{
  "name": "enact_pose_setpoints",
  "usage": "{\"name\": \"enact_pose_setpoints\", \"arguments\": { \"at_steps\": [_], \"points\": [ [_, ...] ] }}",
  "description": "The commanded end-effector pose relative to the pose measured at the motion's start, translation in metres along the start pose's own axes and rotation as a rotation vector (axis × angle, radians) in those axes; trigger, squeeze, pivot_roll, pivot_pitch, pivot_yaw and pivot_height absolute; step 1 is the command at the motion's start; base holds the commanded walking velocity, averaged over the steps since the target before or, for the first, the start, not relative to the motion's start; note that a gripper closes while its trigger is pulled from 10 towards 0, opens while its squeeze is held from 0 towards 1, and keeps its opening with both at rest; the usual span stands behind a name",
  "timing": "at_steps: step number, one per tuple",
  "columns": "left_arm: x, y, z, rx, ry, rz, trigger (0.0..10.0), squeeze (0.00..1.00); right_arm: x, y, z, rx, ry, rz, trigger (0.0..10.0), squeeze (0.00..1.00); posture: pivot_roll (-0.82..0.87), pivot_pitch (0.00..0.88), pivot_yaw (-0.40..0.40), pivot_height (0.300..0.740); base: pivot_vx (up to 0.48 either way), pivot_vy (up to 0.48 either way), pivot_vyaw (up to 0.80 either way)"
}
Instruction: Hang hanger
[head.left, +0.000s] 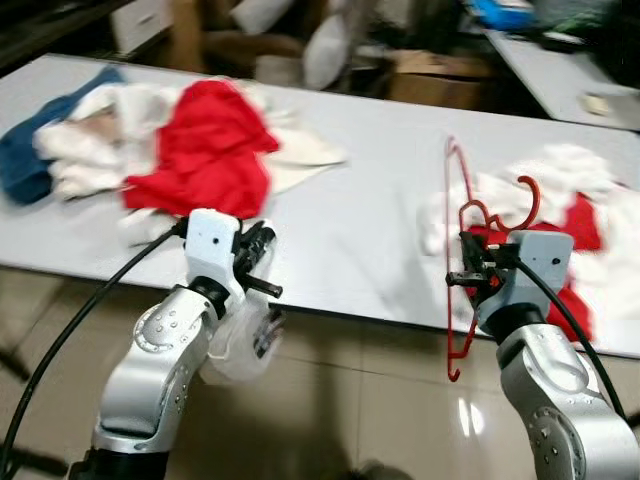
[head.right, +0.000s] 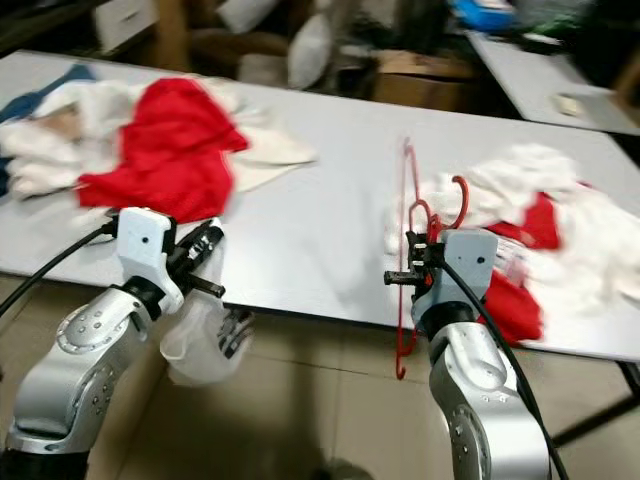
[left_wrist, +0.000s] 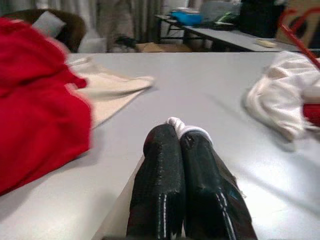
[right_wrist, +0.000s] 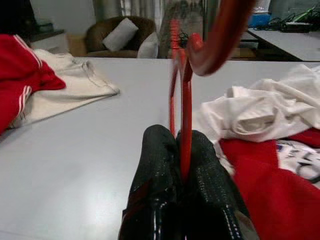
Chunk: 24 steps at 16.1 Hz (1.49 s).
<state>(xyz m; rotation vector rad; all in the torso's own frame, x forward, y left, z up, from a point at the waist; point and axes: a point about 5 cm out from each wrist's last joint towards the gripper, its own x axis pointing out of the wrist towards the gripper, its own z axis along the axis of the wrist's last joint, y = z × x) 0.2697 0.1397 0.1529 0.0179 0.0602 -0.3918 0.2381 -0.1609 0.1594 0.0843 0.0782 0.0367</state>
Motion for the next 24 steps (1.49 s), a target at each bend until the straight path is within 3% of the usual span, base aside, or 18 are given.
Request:
{"name": "enact_pose_setpoints", "arguments": {
  "at_steps": [1,6,14,21,22,24],
  "points": [
    [0.002,-0.006,0.008,0.014,-0.037,-0.024,10.0,0.00,0.000,-0.003,0.001,-0.008,-0.007,-0.017,10.0,0.00,-0.09,0.014,-0.025,0.740,0.000,0.000,-0.80],
    [0.004,-0.007,0.010,0.034,-0.036,-0.033,10.0,0.00,-0.001,0.001,-0.001,0.012,0.007,-0.005,10.0,0.00,-0.10,0.016,-0.007,0.740,0.000,-0.274,-0.76],
    [0.011,-0.006,0.010,0.017,-0.033,-0.009,10.0,0.00,0.009,-0.006,0.014,-0.089,-0.018,0.145,10.0,0.00,-0.10,0.015,0.005,0.740,0.000,-0.333,0.00],
    [0.027,0.003,0.032,0.054,-0.113,-0.010,10.0,0.00,-0.010,-0.005,0.035,-0.160,0.009,0.610,10.0,0.00,-0.10,0.000,0.010,0.740,0.000,0.000,0.00],
    [0.030,0.008,0.042,0.059,-0.135,0.005,10.0,0.00,-0.019,-0.004,0.041,-0.183,0.026,0.735,10.0,0.00,-0.10,0.000,0.009,0.740,0.251,0.000,0.00],
    [0.036,0.016,0.058,0.064,-0.176,0.015,10.0,0.00,-0.026,-0.004,0.045,-0.215,0.070,0.873,10.0,0.00,-0.10,0.000,-0.001,0.740,0.283,0.000,0.00]
  ]
}}
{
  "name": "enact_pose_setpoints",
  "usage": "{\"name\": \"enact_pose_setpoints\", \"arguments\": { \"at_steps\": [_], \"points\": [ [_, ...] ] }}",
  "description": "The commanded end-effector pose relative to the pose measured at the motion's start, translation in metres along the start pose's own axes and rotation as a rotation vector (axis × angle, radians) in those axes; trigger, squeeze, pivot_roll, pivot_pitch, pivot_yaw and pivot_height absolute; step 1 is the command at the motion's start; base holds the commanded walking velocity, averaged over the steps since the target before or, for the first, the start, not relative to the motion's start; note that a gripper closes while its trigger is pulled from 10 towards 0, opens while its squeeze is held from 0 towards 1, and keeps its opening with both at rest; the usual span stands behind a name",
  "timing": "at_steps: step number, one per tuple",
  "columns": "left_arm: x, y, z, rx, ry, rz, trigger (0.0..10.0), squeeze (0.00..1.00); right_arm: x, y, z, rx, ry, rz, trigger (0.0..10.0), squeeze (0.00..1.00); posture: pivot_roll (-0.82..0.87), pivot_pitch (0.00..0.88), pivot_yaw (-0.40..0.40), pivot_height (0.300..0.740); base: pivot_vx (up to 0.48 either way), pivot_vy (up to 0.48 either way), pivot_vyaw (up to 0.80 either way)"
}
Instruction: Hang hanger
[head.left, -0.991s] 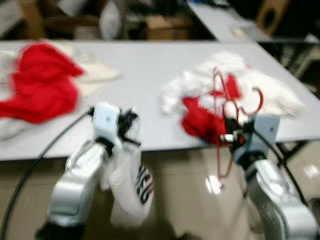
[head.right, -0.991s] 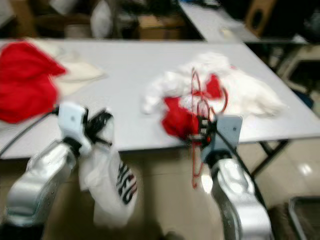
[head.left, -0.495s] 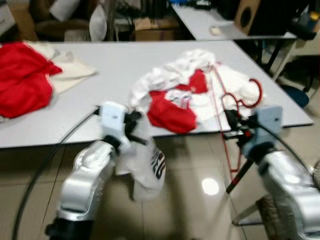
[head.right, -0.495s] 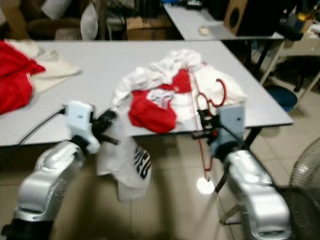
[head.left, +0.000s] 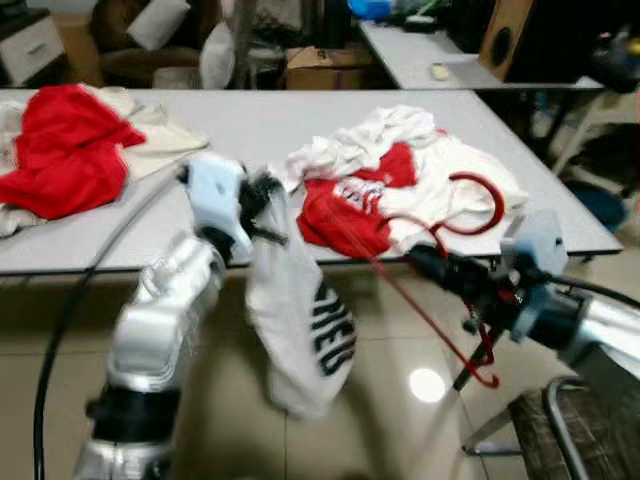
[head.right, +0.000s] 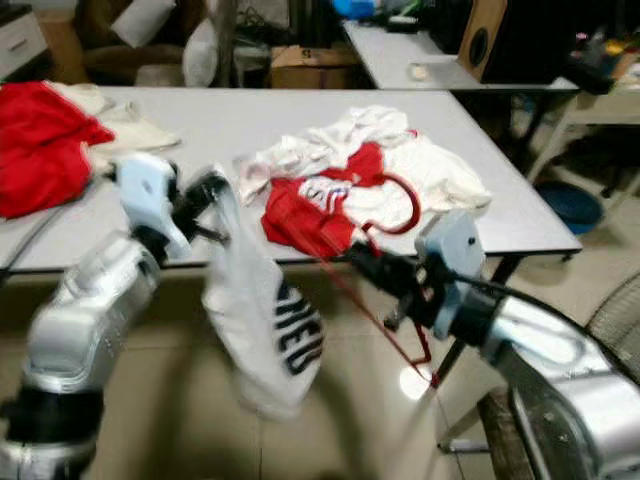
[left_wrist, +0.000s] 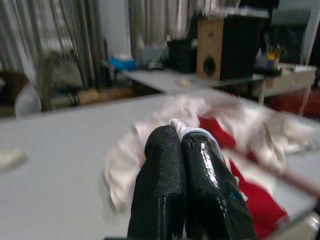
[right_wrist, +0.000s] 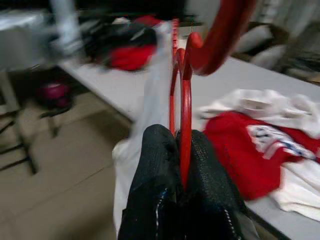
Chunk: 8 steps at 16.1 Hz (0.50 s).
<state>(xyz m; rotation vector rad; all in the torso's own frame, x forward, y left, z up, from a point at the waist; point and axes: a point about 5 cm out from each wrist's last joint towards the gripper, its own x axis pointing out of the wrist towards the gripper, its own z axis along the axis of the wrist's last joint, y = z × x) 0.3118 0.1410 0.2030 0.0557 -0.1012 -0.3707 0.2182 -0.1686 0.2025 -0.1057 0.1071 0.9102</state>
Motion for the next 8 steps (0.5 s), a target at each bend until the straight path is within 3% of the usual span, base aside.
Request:
{"name": "enact_pose_setpoints", "arguments": {
  "at_steps": [1,4,8],
  "points": [
    [0.007,0.006,0.012,0.009,-0.041,0.002,10.0,0.00,-0.005,0.002,0.004,-0.009,0.017,0.049,10.0,0.00,-0.10,0.000,-0.002,0.740,0.315,0.000,0.00],
    [0.017,0.031,0.022,0.053,-0.038,0.085,10.0,0.00,-0.013,0.001,0.004,-0.030,0.081,0.109,10.0,0.00,-0.09,0.000,-0.009,0.740,0.379,0.000,0.00],
    [0.027,0.043,0.034,0.105,-0.057,0.065,10.0,0.00,-0.016,0.000,0.007,-0.045,0.098,0.136,10.0,0.00,-0.09,0.000,0.002,0.740,0.402,0.000,0.00]
  ]
}}
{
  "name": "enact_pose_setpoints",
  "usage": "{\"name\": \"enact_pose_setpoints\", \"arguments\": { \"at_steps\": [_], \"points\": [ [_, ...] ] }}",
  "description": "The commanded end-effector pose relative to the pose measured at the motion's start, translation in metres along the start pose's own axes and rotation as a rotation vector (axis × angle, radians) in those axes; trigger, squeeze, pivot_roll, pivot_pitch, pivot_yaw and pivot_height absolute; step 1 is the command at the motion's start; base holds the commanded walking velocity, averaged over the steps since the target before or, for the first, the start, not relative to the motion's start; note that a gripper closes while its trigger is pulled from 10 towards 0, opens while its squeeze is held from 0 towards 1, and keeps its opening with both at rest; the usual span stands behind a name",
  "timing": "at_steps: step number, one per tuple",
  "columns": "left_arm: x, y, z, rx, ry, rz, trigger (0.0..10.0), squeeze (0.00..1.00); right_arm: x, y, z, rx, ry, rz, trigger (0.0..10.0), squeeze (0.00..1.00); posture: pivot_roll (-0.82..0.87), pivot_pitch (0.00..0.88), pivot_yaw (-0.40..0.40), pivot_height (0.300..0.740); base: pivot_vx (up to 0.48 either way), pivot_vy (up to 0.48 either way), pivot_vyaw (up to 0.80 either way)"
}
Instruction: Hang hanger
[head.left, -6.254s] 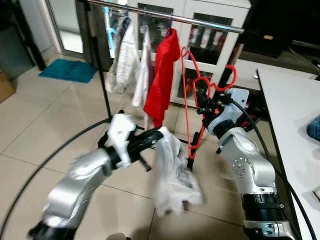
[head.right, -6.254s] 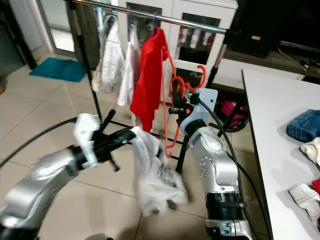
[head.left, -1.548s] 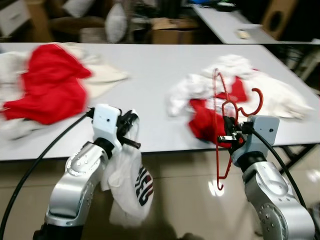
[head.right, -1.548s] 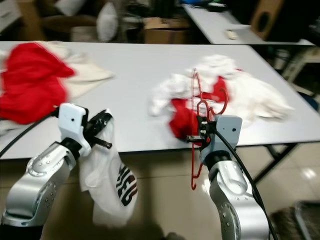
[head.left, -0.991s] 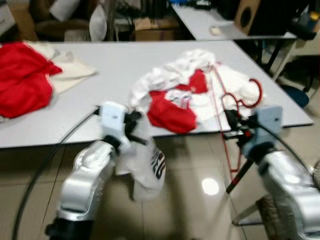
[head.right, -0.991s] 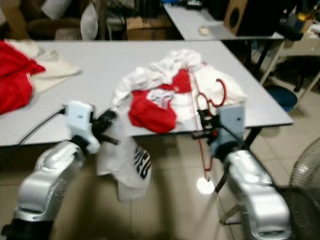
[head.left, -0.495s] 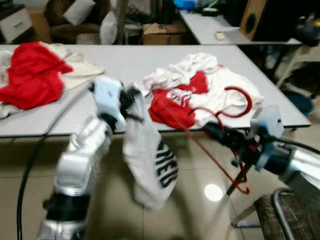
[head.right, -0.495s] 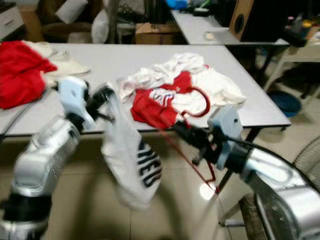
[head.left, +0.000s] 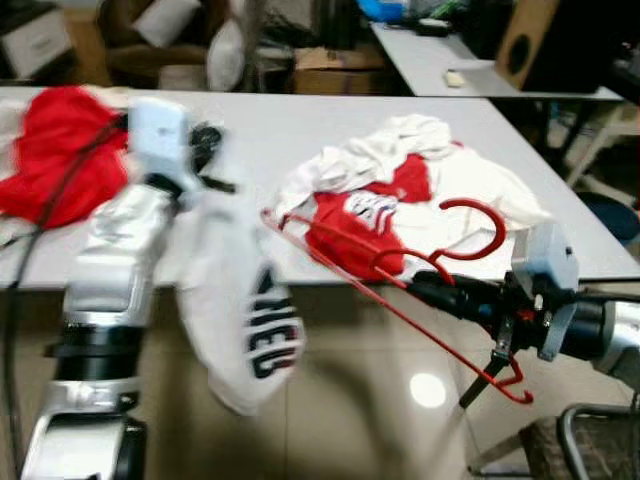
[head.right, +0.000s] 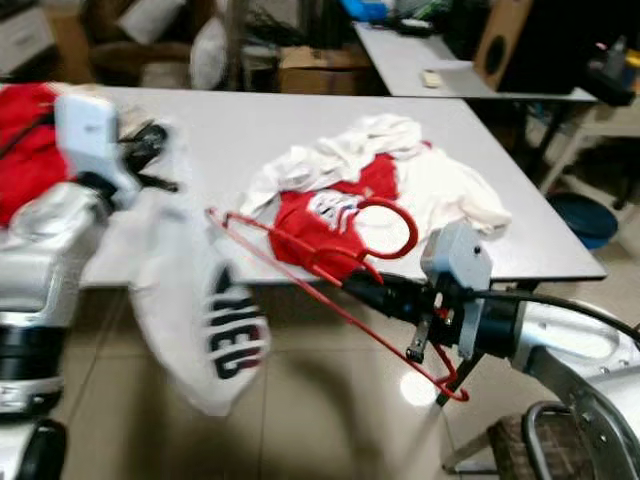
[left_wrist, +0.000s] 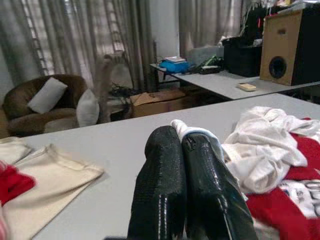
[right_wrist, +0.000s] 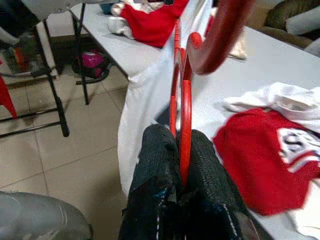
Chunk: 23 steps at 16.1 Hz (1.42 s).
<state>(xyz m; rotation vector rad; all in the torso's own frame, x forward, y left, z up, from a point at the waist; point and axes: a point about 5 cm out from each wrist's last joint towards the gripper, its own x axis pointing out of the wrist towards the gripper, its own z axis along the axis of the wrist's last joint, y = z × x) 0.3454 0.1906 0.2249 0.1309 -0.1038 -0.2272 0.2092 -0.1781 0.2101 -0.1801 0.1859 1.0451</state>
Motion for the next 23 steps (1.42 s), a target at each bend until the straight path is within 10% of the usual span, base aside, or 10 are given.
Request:
{"name": "enact_pose_setpoints", "arguments": {
  "at_steps": [1,15,18,23],
  "points": [
    [0.011,-0.018,0.022,0.014,-0.086,-0.086,10.0,0.00,0.003,0.001,0.000,-0.010,0.004,0.009,10.0,0.00,-0.10,0.000,0.003,0.740,0.401,0.000,0.00],
    [0.031,-0.024,0.097,-0.162,-0.350,-0.281,10.0,0.00,0.061,-0.015,0.005,-0.132,-0.037,-0.029,10.0,0.00,-0.09,0.000,0.016,0.740,0.367,0.000,0.00],
    [0.024,-0.031,0.111,-0.133,-0.386,-0.393,10.0,0.00,0.068,-0.032,0.013,-0.190,-0.037,-0.077,10.0,0.00,-0.10,0.000,0.016,0.740,0.000,0.000,0.00],
    [0.005,-0.016,0.149,-0.303,-0.611,-0.481,10.0,0.00,0.069,-0.114,0.063,-0.384,-0.083,-0.484,10.0,0.00,-0.10,0.000,0.009,0.740,0.000,0.000,0.00]
  ]
}}
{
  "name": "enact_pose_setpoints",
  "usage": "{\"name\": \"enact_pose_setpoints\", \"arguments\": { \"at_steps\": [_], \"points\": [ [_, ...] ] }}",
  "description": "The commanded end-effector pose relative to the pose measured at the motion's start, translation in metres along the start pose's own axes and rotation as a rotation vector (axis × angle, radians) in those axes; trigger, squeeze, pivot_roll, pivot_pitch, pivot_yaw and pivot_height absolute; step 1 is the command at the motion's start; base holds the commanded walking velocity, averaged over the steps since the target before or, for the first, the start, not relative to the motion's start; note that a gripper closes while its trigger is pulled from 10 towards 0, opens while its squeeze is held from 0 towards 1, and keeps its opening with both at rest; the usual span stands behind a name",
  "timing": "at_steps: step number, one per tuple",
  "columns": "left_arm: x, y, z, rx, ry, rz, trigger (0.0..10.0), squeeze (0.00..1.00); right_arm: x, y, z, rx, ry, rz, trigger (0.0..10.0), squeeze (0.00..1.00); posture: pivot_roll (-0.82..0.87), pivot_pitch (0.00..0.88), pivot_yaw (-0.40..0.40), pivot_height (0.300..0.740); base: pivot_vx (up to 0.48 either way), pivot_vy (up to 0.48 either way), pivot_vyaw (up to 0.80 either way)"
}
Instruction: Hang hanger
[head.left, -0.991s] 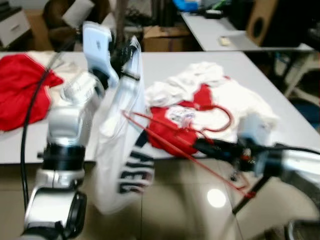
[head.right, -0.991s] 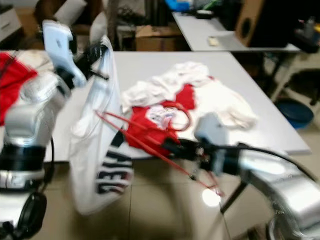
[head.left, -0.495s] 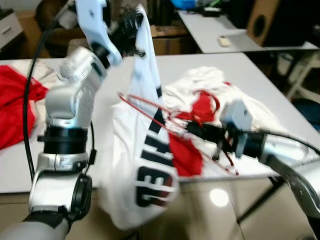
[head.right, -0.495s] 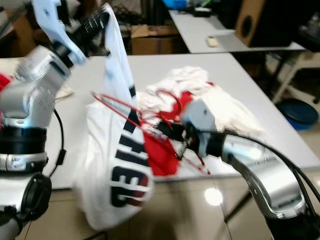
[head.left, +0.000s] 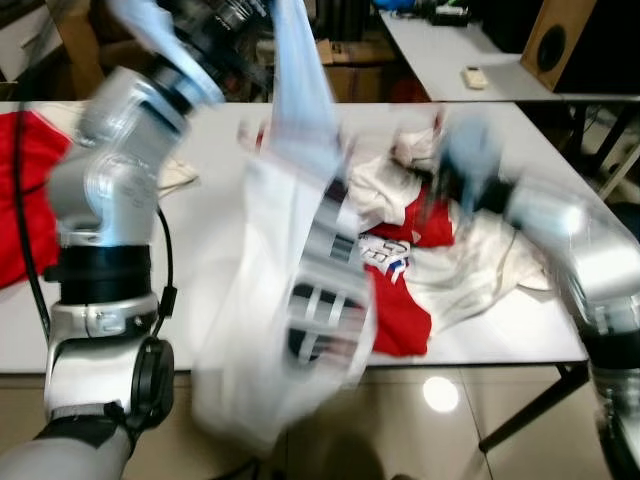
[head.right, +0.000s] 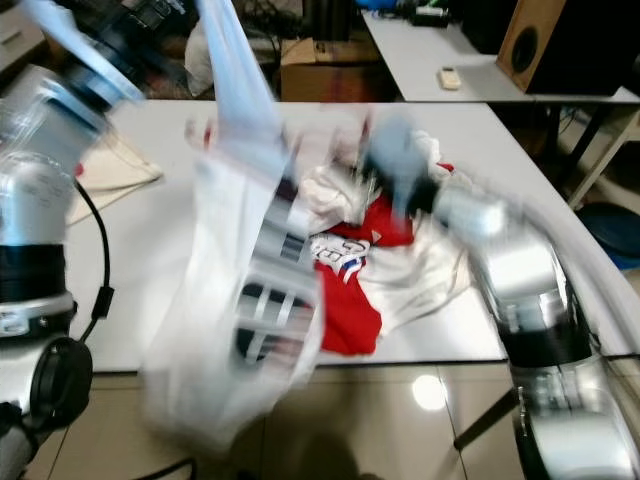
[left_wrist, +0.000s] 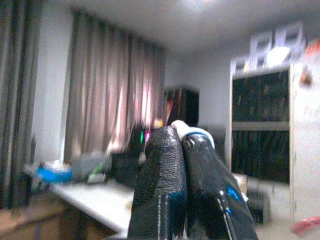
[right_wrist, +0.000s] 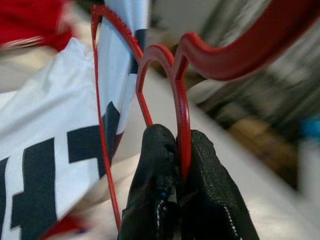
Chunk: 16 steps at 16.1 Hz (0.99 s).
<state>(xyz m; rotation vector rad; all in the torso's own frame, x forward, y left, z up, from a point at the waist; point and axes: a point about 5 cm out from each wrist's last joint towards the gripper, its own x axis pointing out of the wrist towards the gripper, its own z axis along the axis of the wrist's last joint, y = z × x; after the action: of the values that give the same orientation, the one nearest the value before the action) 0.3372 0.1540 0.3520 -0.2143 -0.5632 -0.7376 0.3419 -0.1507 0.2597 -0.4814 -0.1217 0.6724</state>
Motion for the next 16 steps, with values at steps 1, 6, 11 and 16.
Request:
{"name": "enact_pose_setpoints", "arguments": {
  "at_steps": [1,6,11,16],
  "points": [
    [0.004,-0.003,0.024,0.000,-0.114,-0.021,10.0,0.00,-0.001,-0.025,0.006,-0.058,-0.027,-0.157,10.0,0.00,-0.10,0.000,0.005,0.740,0.000,0.000,0.00],
    [-0.003,0.006,0.042,-0.041,-0.260,0.069,10.0,0.00,-0.002,-0.060,0.055,-0.103,-0.314,-0.244,10.0,0.00,-0.10,0.000,-0.006,0.740,0.000,0.000,0.00],
    [-0.008,-0.006,-0.029,0.020,0.059,0.133,10.0,0.00,-0.008,0.006,-0.004,-0.074,-0.165,0.081,10.0,0.00,-0.11,0.000,0.004,0.740,0.000,0.000,0.00],
    [-0.034,0.014,-0.101,0.261,0.463,0.277,10.0,0.00,-0.070,0.048,-0.024,0.032,-0.022,0.403,10.0,0.00,-0.12,0.000,0.027,0.740,0.000,0.000,0.00]
  ]
}}
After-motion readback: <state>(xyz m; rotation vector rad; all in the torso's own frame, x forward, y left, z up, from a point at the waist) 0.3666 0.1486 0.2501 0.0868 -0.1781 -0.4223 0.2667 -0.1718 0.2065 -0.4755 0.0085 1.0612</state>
